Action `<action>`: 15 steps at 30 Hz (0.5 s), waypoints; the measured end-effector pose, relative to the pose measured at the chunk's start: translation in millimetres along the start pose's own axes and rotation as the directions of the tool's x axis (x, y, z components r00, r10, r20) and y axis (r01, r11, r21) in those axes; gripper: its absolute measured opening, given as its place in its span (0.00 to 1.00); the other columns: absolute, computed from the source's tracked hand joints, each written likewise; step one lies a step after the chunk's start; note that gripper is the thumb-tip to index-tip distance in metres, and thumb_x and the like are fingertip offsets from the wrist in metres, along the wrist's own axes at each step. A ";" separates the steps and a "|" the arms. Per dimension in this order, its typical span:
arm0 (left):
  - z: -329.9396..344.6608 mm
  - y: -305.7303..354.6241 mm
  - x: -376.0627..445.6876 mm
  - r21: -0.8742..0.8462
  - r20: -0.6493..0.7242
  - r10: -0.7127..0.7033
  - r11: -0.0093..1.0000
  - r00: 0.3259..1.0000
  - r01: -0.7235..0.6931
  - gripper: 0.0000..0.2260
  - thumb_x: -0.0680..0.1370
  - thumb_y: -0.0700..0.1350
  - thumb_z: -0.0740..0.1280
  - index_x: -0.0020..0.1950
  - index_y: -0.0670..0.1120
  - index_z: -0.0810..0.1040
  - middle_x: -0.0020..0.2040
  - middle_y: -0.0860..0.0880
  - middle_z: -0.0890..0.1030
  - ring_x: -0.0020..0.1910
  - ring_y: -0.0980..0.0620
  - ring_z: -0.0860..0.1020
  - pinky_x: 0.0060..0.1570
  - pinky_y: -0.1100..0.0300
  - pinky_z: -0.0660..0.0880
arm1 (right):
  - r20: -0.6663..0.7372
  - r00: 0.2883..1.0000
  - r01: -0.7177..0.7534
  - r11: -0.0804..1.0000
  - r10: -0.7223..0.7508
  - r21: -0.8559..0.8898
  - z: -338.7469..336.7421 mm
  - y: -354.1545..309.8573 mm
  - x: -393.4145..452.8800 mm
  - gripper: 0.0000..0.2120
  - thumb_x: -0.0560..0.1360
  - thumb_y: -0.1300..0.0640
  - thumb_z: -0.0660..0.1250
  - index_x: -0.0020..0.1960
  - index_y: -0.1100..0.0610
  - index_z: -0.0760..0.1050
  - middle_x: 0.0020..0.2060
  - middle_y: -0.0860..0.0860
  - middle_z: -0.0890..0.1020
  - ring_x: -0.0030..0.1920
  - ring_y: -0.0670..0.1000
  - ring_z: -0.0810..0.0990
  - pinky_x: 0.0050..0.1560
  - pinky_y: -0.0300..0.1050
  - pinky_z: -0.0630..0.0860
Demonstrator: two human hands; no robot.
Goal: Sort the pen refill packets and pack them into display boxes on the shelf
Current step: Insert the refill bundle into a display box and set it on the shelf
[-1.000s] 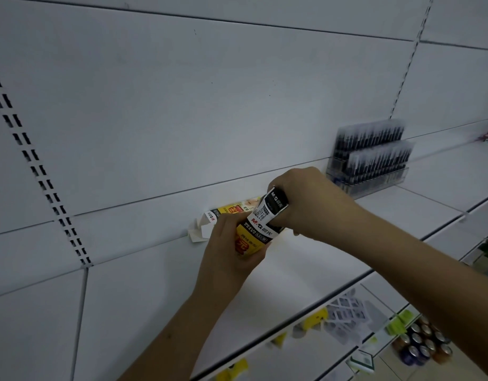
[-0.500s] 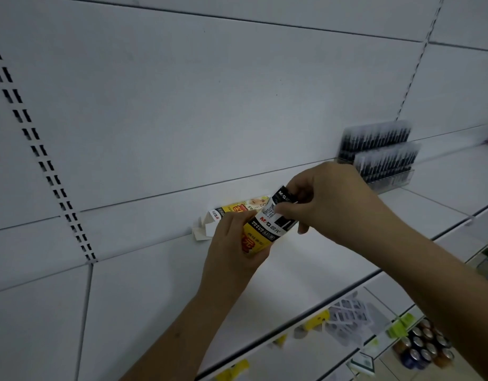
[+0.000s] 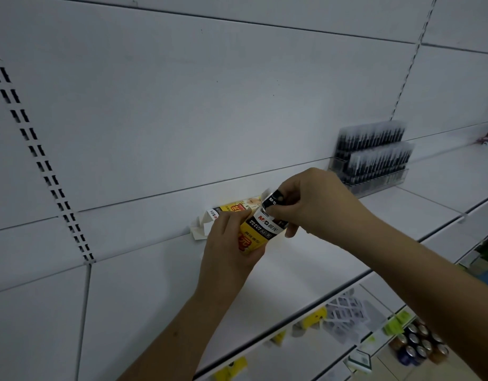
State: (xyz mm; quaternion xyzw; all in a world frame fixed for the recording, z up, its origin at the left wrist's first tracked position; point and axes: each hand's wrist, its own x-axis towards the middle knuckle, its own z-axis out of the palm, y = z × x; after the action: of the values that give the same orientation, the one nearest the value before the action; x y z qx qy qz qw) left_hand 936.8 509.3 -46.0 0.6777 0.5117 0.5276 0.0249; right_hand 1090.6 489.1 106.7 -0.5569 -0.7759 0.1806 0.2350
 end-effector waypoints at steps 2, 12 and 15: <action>0.5 -0.4 -0.6 0.011 -0.005 0.009 1.000 1.000 -0.009 0.27 0.67 0.47 0.80 0.63 0.49 0.73 0.55 0.52 0.74 0.53 0.52 0.76 0.43 0.55 0.81 | -0.005 1.000 0.008 0.999 -0.009 -0.038 2.8 -2.2 0.8 0.05 0.75 0.52 0.70 0.42 0.52 0.82 0.28 0.48 0.84 0.28 0.43 0.82 0.26 0.36 0.74; -0.6 -1.6 -5.2 0.062 0.036 0.078 0.995 0.996 -0.080 0.28 0.67 0.45 0.79 0.64 0.48 0.73 0.57 0.49 0.76 0.55 0.50 0.77 0.45 0.52 0.81 | 0.156 0.987 -0.032 0.996 0.045 -0.084 4.8 2.1 14.4 0.03 0.74 0.57 0.69 0.45 0.56 0.80 0.34 0.53 0.86 0.30 0.49 0.85 0.39 0.48 0.84; -0.8 -0.6 -5.1 0.080 0.072 0.084 0.993 0.994 -0.090 0.27 0.67 0.43 0.79 0.64 0.48 0.75 0.58 0.49 0.76 0.56 0.49 0.77 0.46 0.51 0.81 | 0.155 0.987 0.000 0.977 0.034 -0.213 7.2 5.4 14.8 0.03 0.74 0.56 0.68 0.42 0.55 0.78 0.34 0.52 0.86 0.30 0.48 0.84 0.39 0.49 0.84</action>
State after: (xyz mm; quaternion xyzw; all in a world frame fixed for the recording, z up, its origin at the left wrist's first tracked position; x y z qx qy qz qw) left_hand 936.2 505.5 -49.5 0.7175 0.5020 0.4829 -0.0087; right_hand 1086.7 504.7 100.3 -0.5694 -0.8021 0.1425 0.1104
